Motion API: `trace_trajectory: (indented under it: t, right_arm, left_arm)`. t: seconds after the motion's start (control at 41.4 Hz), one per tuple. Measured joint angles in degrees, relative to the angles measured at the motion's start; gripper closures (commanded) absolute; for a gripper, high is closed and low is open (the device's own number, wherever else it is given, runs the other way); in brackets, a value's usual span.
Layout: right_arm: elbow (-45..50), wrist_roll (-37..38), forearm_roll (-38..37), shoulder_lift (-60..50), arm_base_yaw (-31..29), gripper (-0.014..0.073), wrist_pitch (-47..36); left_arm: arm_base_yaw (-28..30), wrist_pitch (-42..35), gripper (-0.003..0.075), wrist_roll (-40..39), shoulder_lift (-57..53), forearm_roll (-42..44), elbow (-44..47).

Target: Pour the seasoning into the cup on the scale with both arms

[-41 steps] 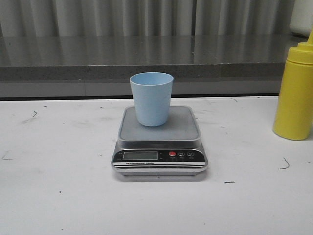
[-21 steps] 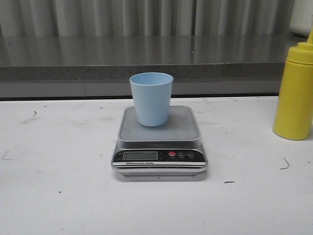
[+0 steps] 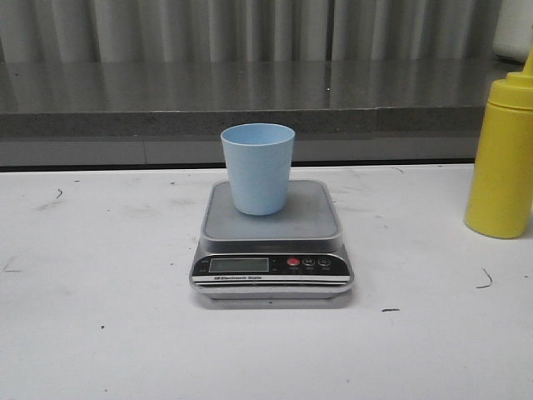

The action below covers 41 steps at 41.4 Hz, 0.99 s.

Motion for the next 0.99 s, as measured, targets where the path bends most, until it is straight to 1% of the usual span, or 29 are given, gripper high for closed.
trace_trajectory:
  t: [0.072,0.29,0.99]
  right_arm:
    - [0.0,0.0,0.6,0.0,0.0,0.0711,0.2]
    - [0.0,0.0,5.4,0.0,0.0,0.0711,0.5]
    - [0.0,0.0,6.2,0.0,0.0,0.0711,0.5]
  left_arm:
    - [0.0,0.0,0.074,0.0,0.0,0.0,0.0]
    - [0.0,0.0,0.074,0.0,0.0,0.0,0.0]
    - [0.0,0.0,0.074,0.0,0.0,0.0,0.0]
